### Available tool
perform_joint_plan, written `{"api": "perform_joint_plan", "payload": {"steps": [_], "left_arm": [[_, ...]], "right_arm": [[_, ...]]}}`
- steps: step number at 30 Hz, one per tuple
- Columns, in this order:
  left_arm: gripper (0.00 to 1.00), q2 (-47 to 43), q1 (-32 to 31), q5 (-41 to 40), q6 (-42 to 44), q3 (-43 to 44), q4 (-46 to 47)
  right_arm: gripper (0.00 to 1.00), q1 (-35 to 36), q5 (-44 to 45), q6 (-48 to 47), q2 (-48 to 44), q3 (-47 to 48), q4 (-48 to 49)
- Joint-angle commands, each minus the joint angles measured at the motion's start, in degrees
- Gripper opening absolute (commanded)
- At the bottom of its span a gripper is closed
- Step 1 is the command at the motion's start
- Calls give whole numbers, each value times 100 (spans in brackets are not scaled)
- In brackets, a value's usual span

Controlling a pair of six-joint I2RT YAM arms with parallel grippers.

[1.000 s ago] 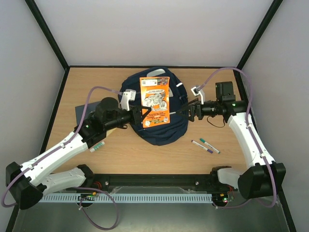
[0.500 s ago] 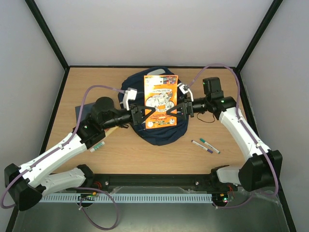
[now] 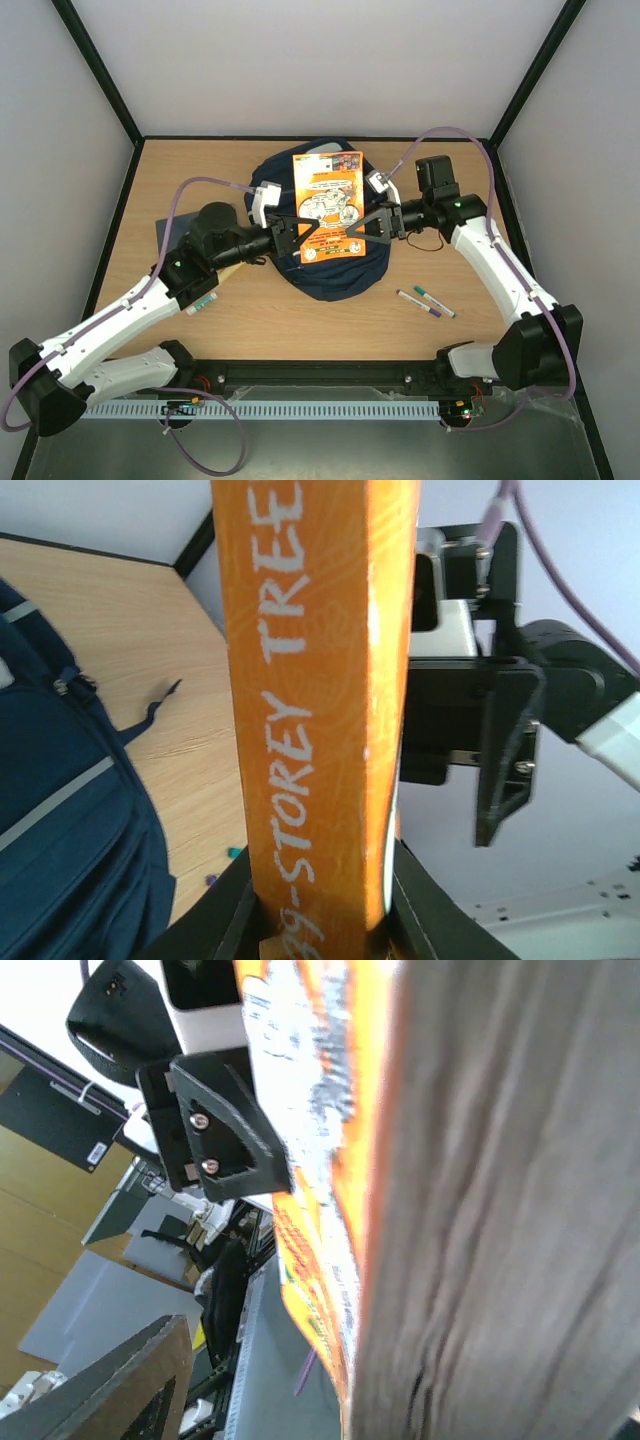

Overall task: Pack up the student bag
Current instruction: Pick up the book from the center of the board.

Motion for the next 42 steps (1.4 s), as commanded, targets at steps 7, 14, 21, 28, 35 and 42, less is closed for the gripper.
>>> {"api": "perform_joint_plan", "payload": {"steps": [7, 14, 21, 28, 35, 42], "left_arm": [[6, -6, 2, -1554, 45, -187, -389], [6, 24, -2, -1217, 75, -320, -144], [4, 228, -2, -917, 48, -407, -43], [25, 386, -2, -1199, 279, -326, -391], [63, 817, -2, -2044, 1243, 207, -1896], [64, 1290, -277, -2076, 2888, 434, -2487]], "right_arm": [[54, 61, 173, 1128, -717, -192, 760], [42, 65, 596, 1710, -780, -293, 1308], [36, 63, 829, 2061, -649, -216, 1735], [1, -28, 1421, 1819, -701, -358, 1628], [1, -1254, 2117, 1104, -854, -1020, 1470], [1, -2233, 2718, 361, -1421, -1839, 1467]]}}
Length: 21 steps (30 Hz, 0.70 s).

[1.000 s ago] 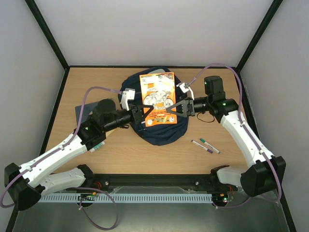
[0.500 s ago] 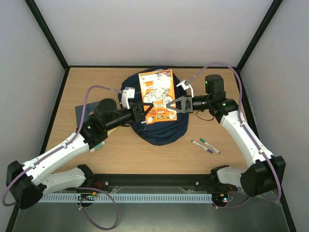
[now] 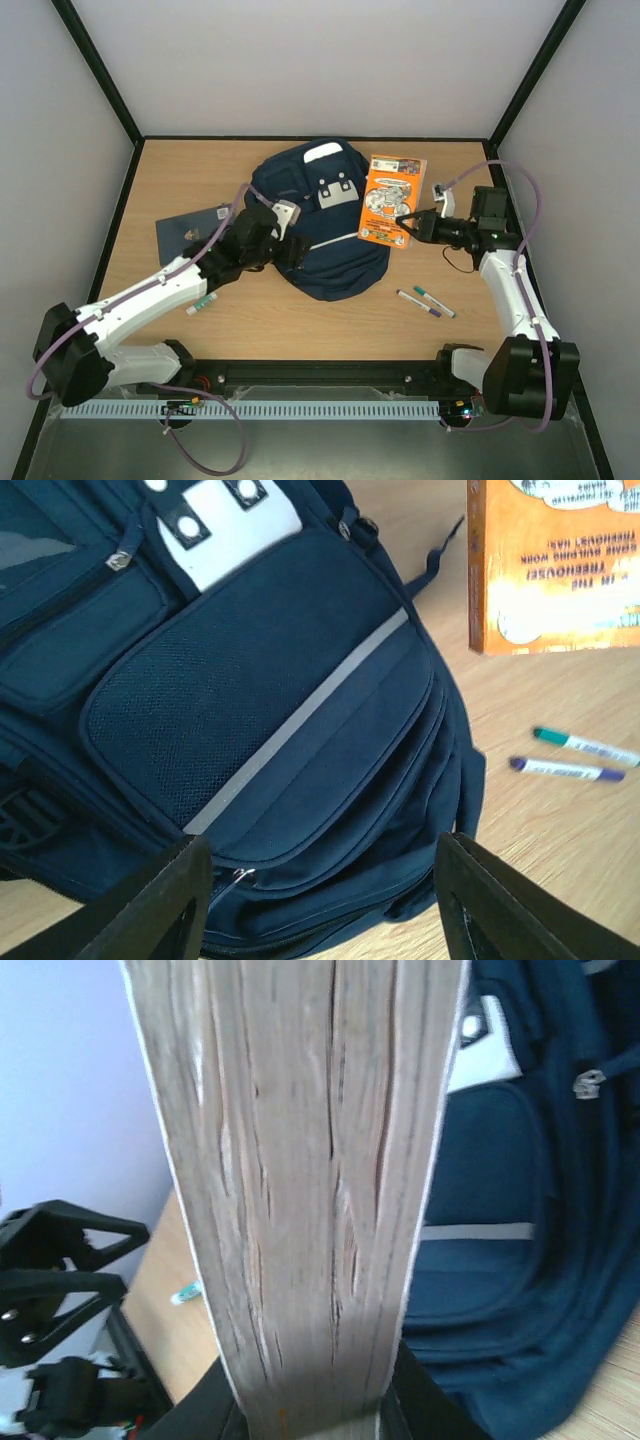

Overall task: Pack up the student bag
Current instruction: Pick up the book from the center of the board, then place the book in the student bag.

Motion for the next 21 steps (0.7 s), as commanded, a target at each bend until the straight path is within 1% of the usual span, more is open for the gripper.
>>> {"api": "perform_joint_plan", "payload": {"steps": [1, 4, 7, 11, 13, 16, 21], "left_arm": [[64, 316, -379, -240, 1415, 437, -592], [62, 789, -845, -289, 1986, 737, -725], [62, 1399, -1344, -337, 2468, 1080, -882], [63, 2398, -1839, -782, 2761, 1703, -1275], [62, 2868, -1945, -1121, 2732, 2017, -1426], [61, 3370, -2013, -1416, 2707, 2372, -1493], [59, 3796, -2005, -1564, 2759, 2624, -1471]], "right_arm": [[1, -197, 327, -695, -584, -108, 152], [1, -214, 616, -639, -736, -254, 339], [1, -229, 709, -656, -645, -294, 335], [1, -311, 683, -662, -506, -296, 267], [1, -373, 685, -660, -538, -310, 262], [1, -420, 683, -648, -669, -358, 291], [1, -440, 703, -658, -776, -394, 316]]}}
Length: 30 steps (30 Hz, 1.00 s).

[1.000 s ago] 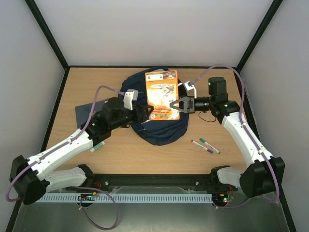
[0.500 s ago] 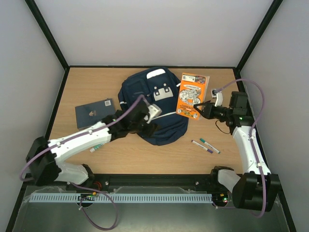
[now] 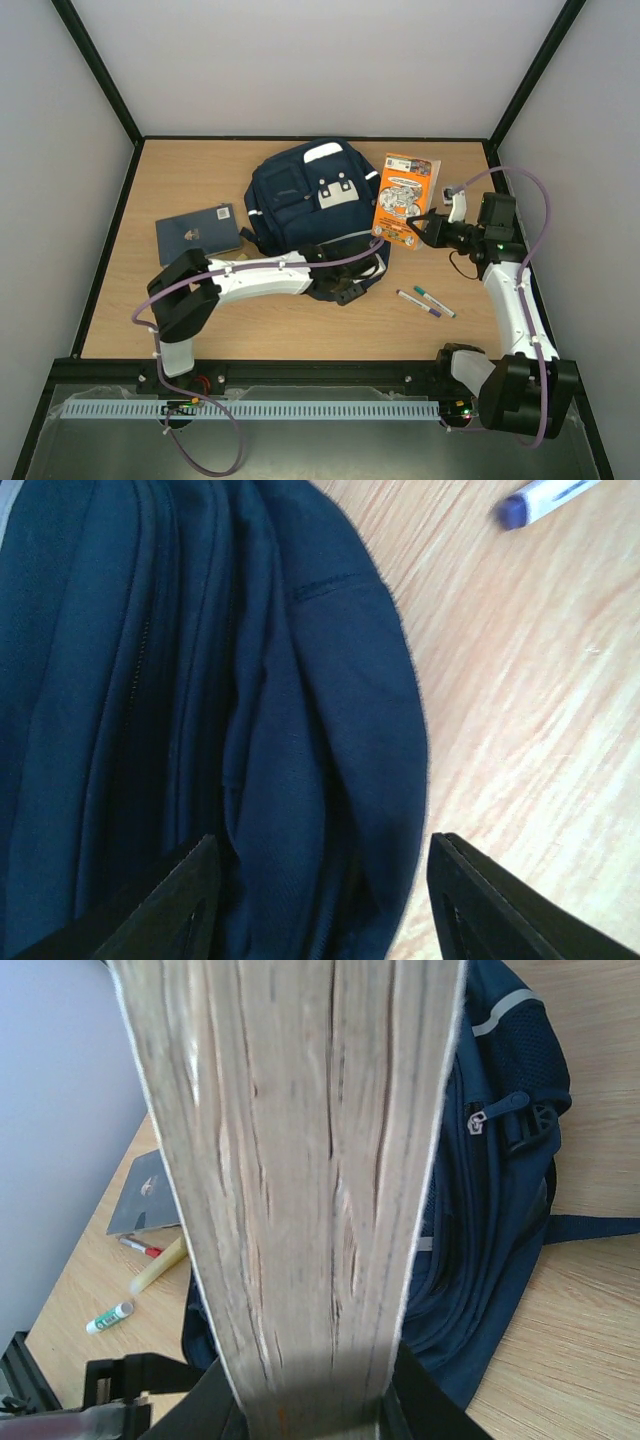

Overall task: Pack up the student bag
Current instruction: Place the book in the student bag.

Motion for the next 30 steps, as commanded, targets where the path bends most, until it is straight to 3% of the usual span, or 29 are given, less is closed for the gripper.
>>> {"api": "perform_joint_plan", "payload": {"steps": [1, 5, 9, 14, 18, 26, 30], "left_arm": [[59, 224, 16, -388, 154, 315, -205], [57, 271, 85, -350, 174, 349, -146], [43, 215, 307, 116, 229, 367, -131], [48, 220, 621, 1126, 327, 337, -152], [48, 340, 692, 1303, 298, 356, -128], [36, 525, 765, 1449, 242, 441, -158], [23, 530, 778, 1488, 248, 494, -206]], "right_arm": [[1, -40, -147, -126, -213, 17, 293], [1, -49, -142, -139, -190, 20, 282], [1, -49, -150, -156, -160, 23, 282], [1, -49, -172, -178, -123, 16, 284], [1, -49, -174, -192, -90, 31, 273], [1, -47, -172, -223, -51, 42, 256], [1, -49, -168, -235, -24, 42, 261]]}}
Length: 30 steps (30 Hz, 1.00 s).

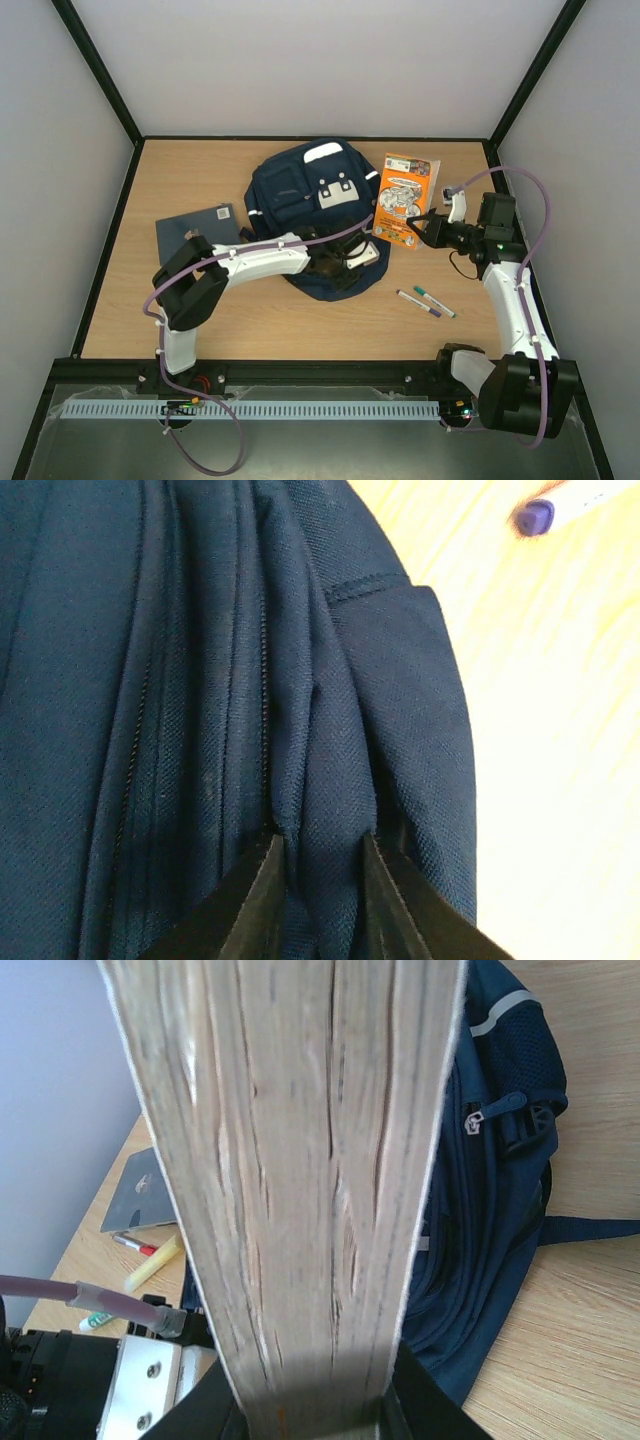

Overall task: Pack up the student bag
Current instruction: Place the book in the student bag.

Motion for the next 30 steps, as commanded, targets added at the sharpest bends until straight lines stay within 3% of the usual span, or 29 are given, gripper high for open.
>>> {"api": "perform_joint_plan", "payload": {"steps": [1, 4, 16, 21, 30], "left_arm": [[17, 54, 32, 179, 13, 193, -121], [3, -26, 62, 70, -42, 279, -161], [2, -1383, 239, -1207, -303, 357, 90], [2, -1994, 474, -1578, -513, 144, 569], [2, -2394, 1093, -990, -934, 39, 1072]], "right_arm": [[1, -25, -202, -147, 4, 50, 264], [1, -29, -127, -89, 21, 63, 277], [1, -24, -115, -182, -17, 1651, -1354], [1, -25, -477, -381, -205, 1851, -2120], [1, -25, -1591, -1444, -302, 1566, -3589]]}}
